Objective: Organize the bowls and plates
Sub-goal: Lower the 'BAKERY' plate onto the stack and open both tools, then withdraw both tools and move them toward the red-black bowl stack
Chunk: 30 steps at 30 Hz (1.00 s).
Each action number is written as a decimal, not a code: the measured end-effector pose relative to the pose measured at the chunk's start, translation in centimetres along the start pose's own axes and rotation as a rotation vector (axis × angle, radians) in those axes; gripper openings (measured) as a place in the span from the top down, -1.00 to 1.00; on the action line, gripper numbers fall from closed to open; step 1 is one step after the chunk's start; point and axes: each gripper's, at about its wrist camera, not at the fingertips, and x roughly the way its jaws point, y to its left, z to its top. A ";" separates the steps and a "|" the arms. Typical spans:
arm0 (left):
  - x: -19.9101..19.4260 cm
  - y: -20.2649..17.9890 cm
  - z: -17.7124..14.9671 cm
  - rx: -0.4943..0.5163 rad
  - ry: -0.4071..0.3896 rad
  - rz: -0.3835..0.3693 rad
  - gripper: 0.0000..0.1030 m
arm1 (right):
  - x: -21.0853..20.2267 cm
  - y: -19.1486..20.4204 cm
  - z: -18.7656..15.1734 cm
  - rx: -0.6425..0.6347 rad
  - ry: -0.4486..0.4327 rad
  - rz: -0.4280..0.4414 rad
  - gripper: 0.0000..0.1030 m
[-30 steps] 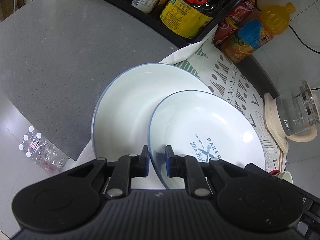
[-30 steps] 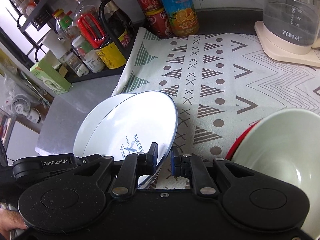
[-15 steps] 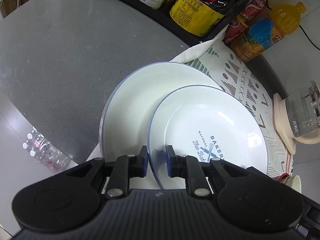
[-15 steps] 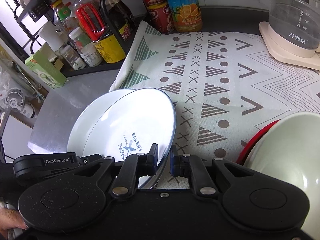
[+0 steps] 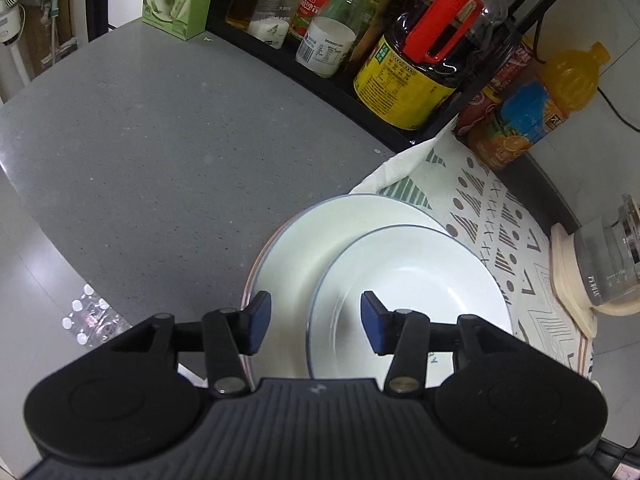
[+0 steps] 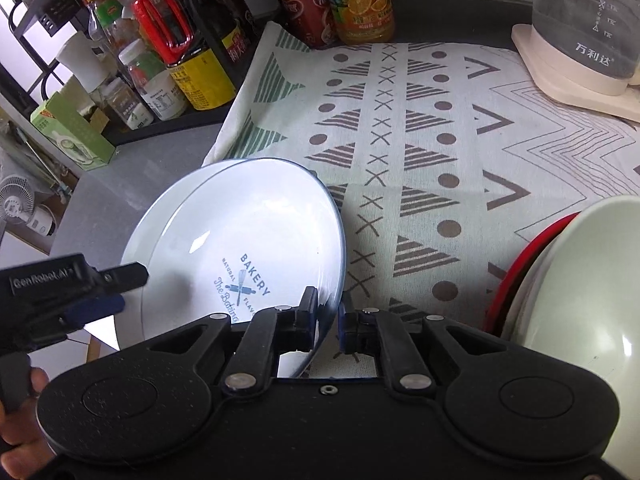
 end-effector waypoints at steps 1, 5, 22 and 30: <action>0.1 -0.1 -0.1 0.001 0.002 -0.002 0.08 | 0.1 0.0 0.0 -0.001 0.001 0.000 0.79; -0.3 -0.3 -0.2 0.006 -0.016 0.018 0.08 | 0.6 0.4 0.0 -0.003 0.010 -0.007 0.73; 1.0 1.2 -1.0 0.015 -0.009 0.118 0.20 | 1.8 0.6 -0.1 0.024 0.052 0.011 0.55; 0.7 0.6 -0.5 0.040 -0.006 0.150 0.27 | 1.4 0.3 -0.3 0.042 0.041 0.026 0.51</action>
